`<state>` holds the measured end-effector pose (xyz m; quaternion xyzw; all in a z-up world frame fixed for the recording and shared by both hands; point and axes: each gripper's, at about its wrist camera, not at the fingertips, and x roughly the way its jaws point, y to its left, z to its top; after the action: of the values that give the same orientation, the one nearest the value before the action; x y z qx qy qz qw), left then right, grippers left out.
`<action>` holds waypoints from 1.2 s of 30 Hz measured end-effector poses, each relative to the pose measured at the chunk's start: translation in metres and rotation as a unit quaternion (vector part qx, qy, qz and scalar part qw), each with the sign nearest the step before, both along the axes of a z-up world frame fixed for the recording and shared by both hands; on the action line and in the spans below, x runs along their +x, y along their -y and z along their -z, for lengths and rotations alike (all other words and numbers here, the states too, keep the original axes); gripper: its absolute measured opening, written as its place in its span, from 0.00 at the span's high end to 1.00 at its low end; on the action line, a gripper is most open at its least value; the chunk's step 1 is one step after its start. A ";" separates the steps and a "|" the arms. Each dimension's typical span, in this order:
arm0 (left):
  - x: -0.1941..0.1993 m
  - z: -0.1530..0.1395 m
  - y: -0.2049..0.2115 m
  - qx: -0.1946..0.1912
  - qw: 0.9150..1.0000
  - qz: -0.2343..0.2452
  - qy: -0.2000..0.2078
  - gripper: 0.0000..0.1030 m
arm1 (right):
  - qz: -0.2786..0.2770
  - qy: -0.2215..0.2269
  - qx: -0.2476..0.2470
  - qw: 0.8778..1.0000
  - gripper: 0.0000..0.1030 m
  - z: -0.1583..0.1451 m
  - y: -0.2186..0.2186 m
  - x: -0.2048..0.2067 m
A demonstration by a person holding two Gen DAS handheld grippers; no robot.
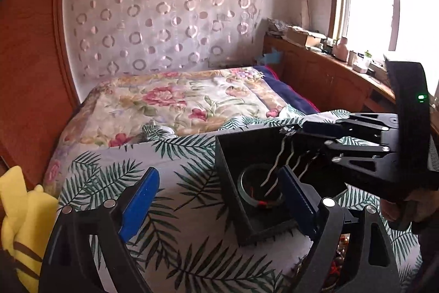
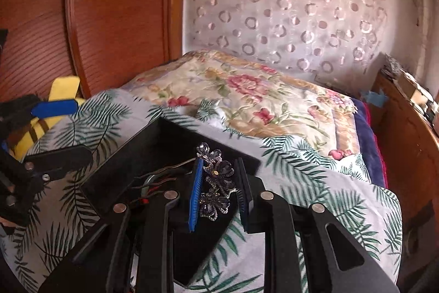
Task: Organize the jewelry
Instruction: 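Lower jade bangle into black box with left tool while right tool drops hair comb, then open both tools and lift them away from the black box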
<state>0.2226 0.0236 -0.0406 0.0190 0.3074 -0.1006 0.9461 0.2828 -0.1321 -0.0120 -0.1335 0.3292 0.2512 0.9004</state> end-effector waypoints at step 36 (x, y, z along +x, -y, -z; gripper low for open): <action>-0.121 0.041 0.007 -0.018 0.999 0.026 -0.032 0.09 | -0.080 -0.052 0.020 0.995 0.74 0.020 0.026 -0.163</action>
<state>0.1016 0.0168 -0.0819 0.0065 0.3348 -0.1318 0.9330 0.1202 -0.1581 -0.0316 -0.1282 0.3582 0.3359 0.8617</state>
